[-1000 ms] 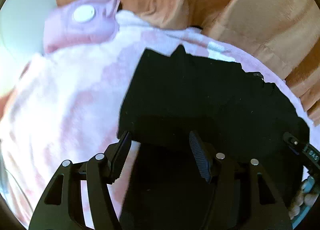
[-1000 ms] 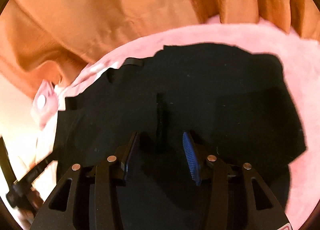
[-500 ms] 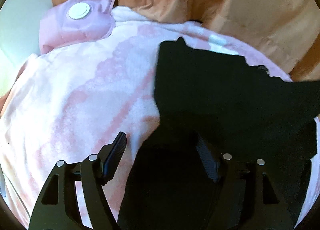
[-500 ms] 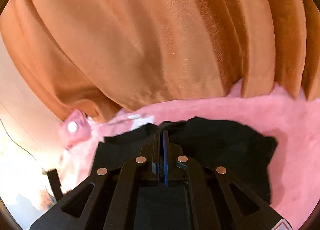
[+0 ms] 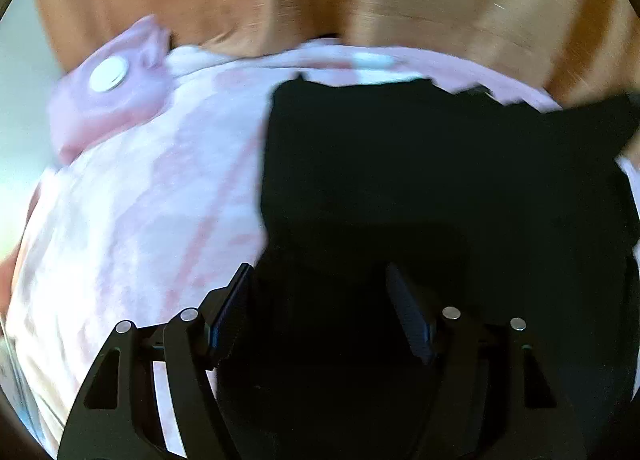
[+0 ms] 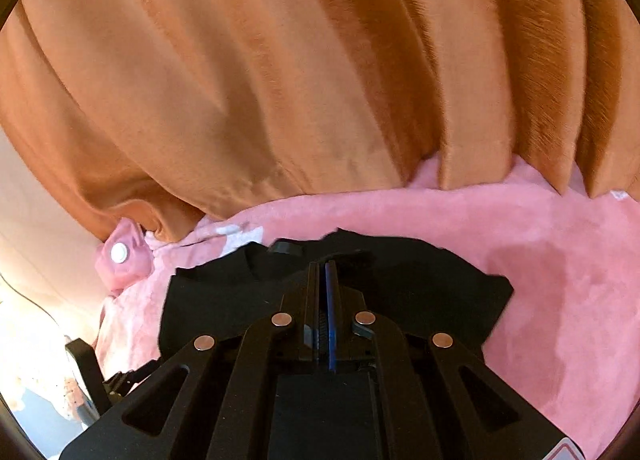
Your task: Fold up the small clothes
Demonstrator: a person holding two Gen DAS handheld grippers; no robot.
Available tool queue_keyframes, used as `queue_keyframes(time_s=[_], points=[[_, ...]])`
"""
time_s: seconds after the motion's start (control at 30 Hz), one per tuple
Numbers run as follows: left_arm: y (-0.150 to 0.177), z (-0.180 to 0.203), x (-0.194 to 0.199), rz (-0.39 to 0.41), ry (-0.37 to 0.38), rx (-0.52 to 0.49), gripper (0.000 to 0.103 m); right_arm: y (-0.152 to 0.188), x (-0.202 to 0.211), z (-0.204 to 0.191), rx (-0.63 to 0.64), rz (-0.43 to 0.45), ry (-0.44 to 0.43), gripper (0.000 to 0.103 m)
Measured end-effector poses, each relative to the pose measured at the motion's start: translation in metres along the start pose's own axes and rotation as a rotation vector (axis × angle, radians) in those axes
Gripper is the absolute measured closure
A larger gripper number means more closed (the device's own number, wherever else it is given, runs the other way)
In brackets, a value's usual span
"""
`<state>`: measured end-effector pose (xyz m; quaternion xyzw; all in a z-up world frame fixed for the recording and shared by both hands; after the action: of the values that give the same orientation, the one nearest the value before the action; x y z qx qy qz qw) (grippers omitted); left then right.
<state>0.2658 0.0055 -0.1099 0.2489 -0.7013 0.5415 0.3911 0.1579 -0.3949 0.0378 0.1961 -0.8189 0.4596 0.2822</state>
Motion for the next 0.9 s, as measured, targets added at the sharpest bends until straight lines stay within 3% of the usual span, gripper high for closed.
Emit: queue_keyframes(time_s=[0.07,0.17,0.27,0.4,0.53,0.63,0.7,0.77,0.9], points=[[0.003,0.009,0.002,0.009,0.002,-0.049,0.037,-0.014,0.004,-0.017,0.020,0.009,-0.022,0.100],[0.000,0.002,0.000,0.030,-0.067,-0.057,0.039,-0.037,0.019,-0.040,0.033,0.040,-0.076,0.100],[-0.015,-0.029,-0.009,0.028,-0.122,0.057,0.063,-0.044,0.039,-0.052,0.043,0.079,-0.105,0.100],[-0.026,-0.070,-0.019,0.010,-0.102,0.215,0.084,0.005,0.018,-0.018,0.050,0.005,-0.004,0.100],[-0.016,-0.070,-0.018,0.004,-0.098,0.205,0.086,0.077,-0.038,0.047,0.051,-0.157,0.206,0.100],[-0.016,-0.069,-0.016,0.010,-0.108,0.186,0.087,0.077,-0.020,0.048,-0.023,-0.070,0.142,0.100],[-0.014,-0.067,-0.018,0.005,-0.105,0.181,0.086,0.074,-0.008,0.050,0.004,0.000,0.158,0.100],[-0.016,-0.065,-0.022,0.006,-0.120,0.172,0.086,0.093,-0.032,0.076,0.023,-0.095,0.245,0.101],[-0.015,-0.061,-0.020,0.009,-0.138,0.159,0.086,0.094,-0.030,0.080,0.008,-0.085,0.223,0.102]])
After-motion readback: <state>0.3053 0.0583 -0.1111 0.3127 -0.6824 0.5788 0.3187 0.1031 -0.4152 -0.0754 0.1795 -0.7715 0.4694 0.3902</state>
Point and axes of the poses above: each gripper's, at about its wrist camera, not at the fingertips, and x roughly against the way its jaws point, z to its right, y to its underside, the point moved 9 cm from there along -x, roughly the way its jaws point, and after that the axes turned 3 degrees about -y, right-handed, at the moved point
